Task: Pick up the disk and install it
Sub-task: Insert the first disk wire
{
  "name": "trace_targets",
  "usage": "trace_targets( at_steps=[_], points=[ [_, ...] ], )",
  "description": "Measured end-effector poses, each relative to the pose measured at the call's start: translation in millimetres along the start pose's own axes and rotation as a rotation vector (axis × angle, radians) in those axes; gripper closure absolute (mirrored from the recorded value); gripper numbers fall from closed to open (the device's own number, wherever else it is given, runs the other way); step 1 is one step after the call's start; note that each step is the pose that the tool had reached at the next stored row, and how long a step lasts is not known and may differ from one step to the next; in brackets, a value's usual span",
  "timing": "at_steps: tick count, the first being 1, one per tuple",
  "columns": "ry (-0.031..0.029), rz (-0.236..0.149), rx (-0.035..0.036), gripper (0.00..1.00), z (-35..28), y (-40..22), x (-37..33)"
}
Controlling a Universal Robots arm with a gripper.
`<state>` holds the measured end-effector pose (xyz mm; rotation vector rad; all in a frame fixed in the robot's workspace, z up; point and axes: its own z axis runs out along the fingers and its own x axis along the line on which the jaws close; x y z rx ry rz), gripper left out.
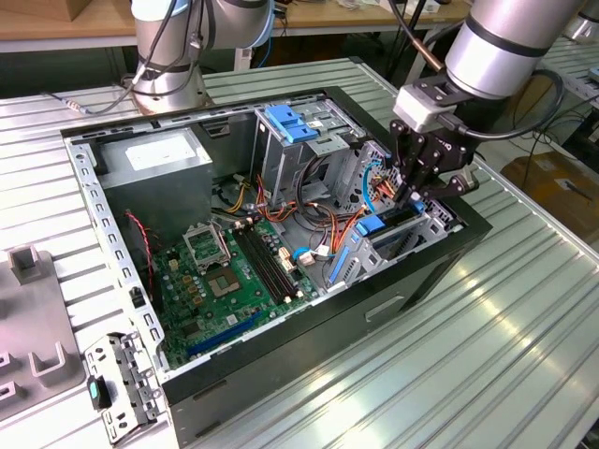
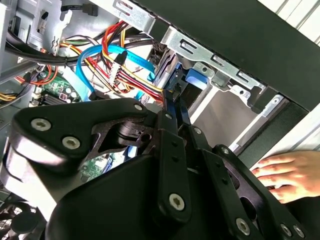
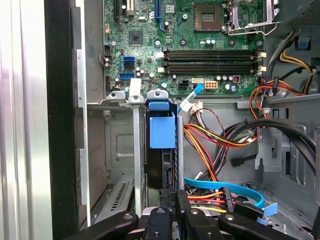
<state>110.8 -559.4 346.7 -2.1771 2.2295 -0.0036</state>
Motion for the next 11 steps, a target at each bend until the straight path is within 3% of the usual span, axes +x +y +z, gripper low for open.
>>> trace_targets(
  at_steps=[11],
  points=[
    [-0.0012, 0.0, -0.0025, 0.84, 4.8, 0.3, 0.1]
  ],
)
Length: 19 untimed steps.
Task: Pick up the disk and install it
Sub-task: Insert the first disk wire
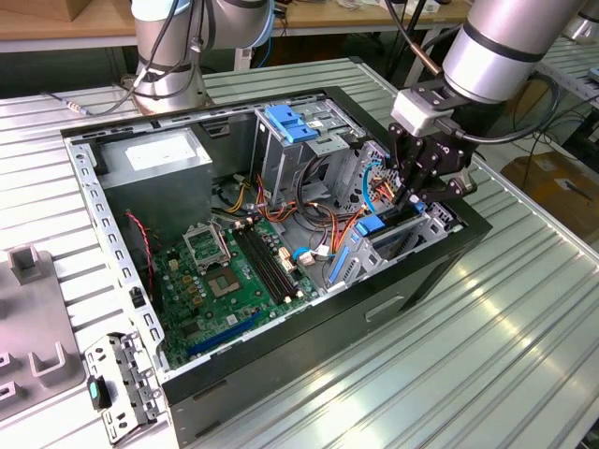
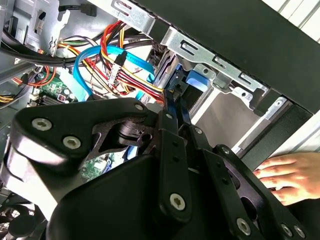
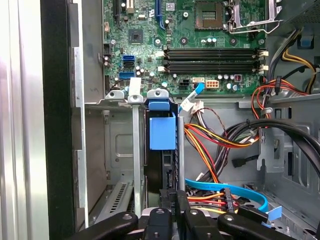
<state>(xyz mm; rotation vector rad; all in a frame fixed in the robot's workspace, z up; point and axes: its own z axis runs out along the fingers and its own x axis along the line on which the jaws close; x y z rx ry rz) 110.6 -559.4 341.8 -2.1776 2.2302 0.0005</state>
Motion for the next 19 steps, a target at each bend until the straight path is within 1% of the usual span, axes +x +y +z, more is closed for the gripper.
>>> trace_targets(
  at_steps=[7, 8, 9, 10, 11, 12, 13, 15, 18, 19],
  points=[
    [-0.0008, 0.0, 0.0, 0.84, 0.4, 0.0, 0.1],
    [-0.0009, 0.0, 0.0, 0.83, 0.4, 0.0, 0.1],
    [-0.0008, 0.0, 0.0, 0.76, 0.3, 0.0, 0.1],
    [-0.0004, 0.0, 0.0, 0.76, -0.2, 0.0, 0.1],
    [-0.0004, 0.0, 0.0, 0.7, -1.7, 0.0, 0.1],
    [-0.0005, 0.0, 0.0, 0.7, -3.0, -0.1, 0.0],
    [-0.0004, 0.0, 0.0, 0.7, -6.3, -0.1, 0.0],
    [-0.0004, 0.0, 0.0, 0.7, -10.2, -0.2, -0.1],
    [-0.0008, 0.0, 0.0, 0.7, -10.8, -0.2, -0.1],
    [-0.0006, 0.0, 0.0, 0.71, -11.0, -0.2, -0.1]
  ],
)
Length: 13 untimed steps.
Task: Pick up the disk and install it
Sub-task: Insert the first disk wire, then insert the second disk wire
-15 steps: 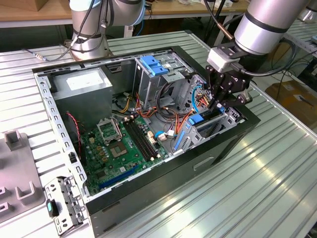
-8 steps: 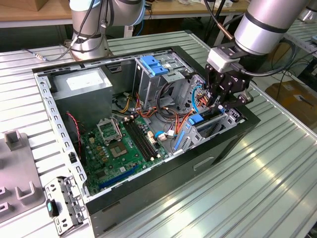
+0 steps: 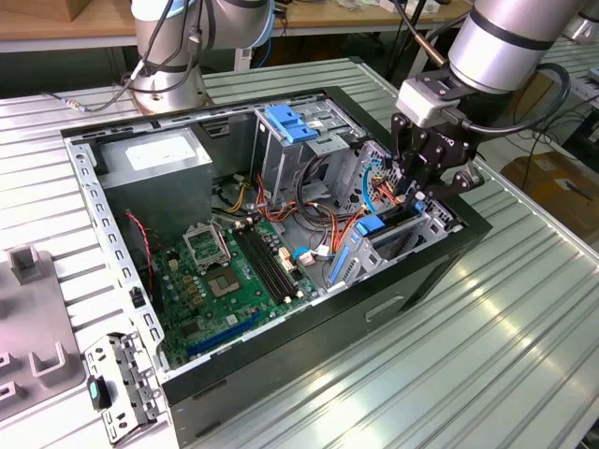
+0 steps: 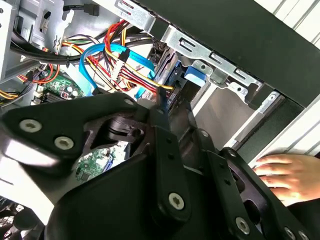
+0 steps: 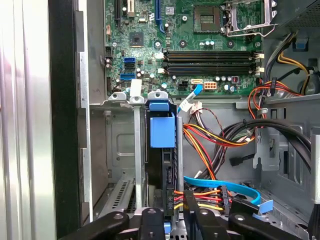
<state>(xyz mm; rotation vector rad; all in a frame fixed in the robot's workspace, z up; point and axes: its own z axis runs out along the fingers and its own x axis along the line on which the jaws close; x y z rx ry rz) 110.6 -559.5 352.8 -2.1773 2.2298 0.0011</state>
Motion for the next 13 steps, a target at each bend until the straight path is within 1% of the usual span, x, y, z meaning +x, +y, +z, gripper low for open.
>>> trace_targets(
  at_steps=[2, 4, 5, 10, 12, 13],
  points=[
    [0.0001, 0.0, 0.0, 0.84, -0.1, 0.0, 0.0],
    [0.0002, 0.0, 0.0, 0.84, -0.3, 0.0, 0.0],
    [0.0001, 0.0, 0.0, 0.89, -0.3, 0.0, 0.0],
    [0.0001, 0.0, 0.0001, 0.89, -0.6, 0.0, 0.0],
    [0.0002, 0.0, 0.0004, 0.89, -2.7, 0.1, 0.0],
    [0.0001, 0.0, 0.0004, 0.89, -2.7, 0.1, -0.1]
  ],
)
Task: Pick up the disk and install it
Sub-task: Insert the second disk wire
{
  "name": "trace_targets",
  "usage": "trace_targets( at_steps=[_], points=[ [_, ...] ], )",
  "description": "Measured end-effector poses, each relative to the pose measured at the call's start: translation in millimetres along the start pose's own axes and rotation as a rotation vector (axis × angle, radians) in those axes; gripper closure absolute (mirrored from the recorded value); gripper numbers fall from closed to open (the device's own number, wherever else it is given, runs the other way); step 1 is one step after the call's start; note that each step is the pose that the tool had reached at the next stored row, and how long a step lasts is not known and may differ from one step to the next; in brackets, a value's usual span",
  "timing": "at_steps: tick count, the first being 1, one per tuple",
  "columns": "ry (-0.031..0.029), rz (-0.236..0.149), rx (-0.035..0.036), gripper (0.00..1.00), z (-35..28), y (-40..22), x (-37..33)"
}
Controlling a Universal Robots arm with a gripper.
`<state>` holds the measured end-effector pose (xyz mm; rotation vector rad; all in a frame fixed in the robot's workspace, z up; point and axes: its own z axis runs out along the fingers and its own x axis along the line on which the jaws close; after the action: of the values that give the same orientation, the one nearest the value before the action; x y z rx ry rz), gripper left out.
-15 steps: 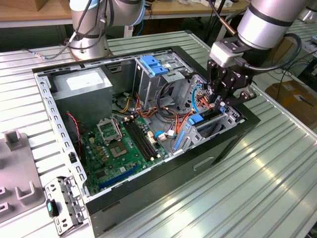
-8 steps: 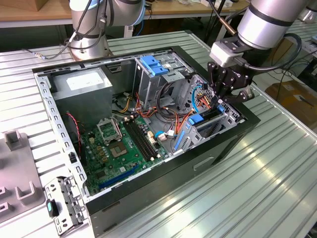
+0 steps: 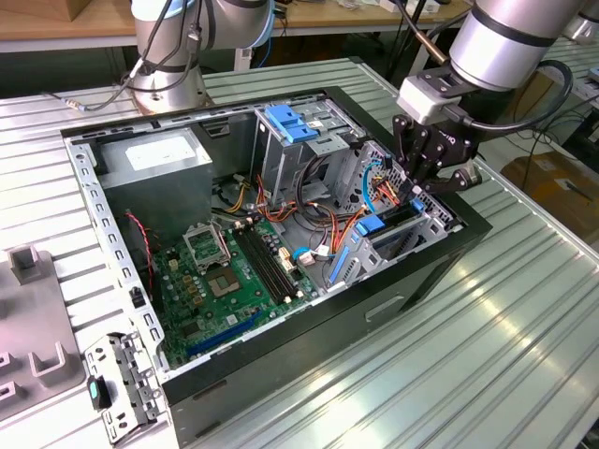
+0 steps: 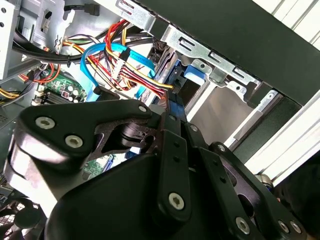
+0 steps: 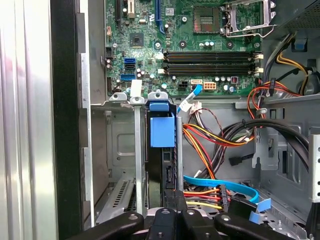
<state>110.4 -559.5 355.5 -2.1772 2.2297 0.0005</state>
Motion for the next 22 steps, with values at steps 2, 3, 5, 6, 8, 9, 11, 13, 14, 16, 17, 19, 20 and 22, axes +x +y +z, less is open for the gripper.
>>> trace_targets(
  at_steps=[2, 3, 5, 6, 8, 9, 11, 13, 14, 16, 17, 19, 20, 22],
  points=[
    [0.0, 0.0, 0.0, 0.89, -0.1, 0.0, 0.0],
    [0.0, 0.0, 0.0, 0.89, -0.2, 0.0, 0.0],
    [0.0, 0.0, 0.0001, 0.89, -0.3, 0.0, 0.0],
    [0.0, 0.0, 0.0001, 0.89, -0.3, 0.0, 0.0],
    [0.0, 0.0, 0.0001, 0.89, -0.4, 0.0, 0.0],
    [0.0, 0.0, 0.0001, 0.89, -0.4, 0.1, 0.0],
    [-0.0003, 0.0, 0.0002, 0.89, -0.6, 1.8, 0.0],
    [-0.0017, 0.0, 0.0, 0.89, -0.6, 6.8, 0.2],
    [-0.0024, 0.0, 0.0001, 0.89, -0.6, 10.1, 0.2],
    [-0.0038, 0.0, 0.0, 0.89, -0.8, 18.9, 0.5],
    [-0.004, 0.0, 0.0, 0.89, -0.7, 19.1, 0.5],
    [-0.0039, 0.0, 0.0, 0.89, -0.8, 19.2, 0.5],
    [-0.0039, 0.0, 0.0, 0.89, -0.8, 19.2, 0.4],
    [-0.0039, 0.0, 0.0, 0.89, -1.3, 19.2, 0.4]
  ],
)
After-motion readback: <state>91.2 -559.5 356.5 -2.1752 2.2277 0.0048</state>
